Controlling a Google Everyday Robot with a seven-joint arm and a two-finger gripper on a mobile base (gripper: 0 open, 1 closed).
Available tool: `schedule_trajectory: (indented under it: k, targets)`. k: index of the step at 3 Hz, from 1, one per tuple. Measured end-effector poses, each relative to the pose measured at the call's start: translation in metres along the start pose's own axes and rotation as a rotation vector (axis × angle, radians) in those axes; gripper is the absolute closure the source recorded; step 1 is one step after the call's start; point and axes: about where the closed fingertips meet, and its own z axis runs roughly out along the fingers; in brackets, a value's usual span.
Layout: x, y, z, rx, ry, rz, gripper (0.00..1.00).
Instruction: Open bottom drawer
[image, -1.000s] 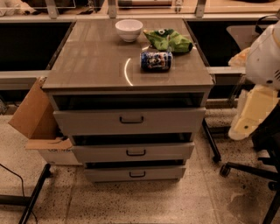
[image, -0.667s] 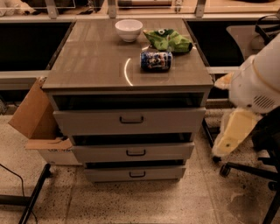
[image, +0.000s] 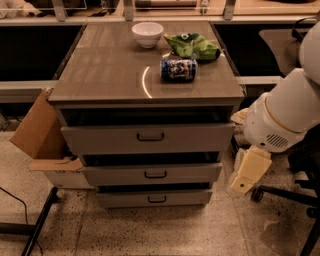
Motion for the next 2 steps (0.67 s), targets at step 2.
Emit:
schedule_trajectory:
  k: [2]
  targets:
    - [0.013, 0.020, 0.091, -0.012, 0.051, -0.099, 0.00]
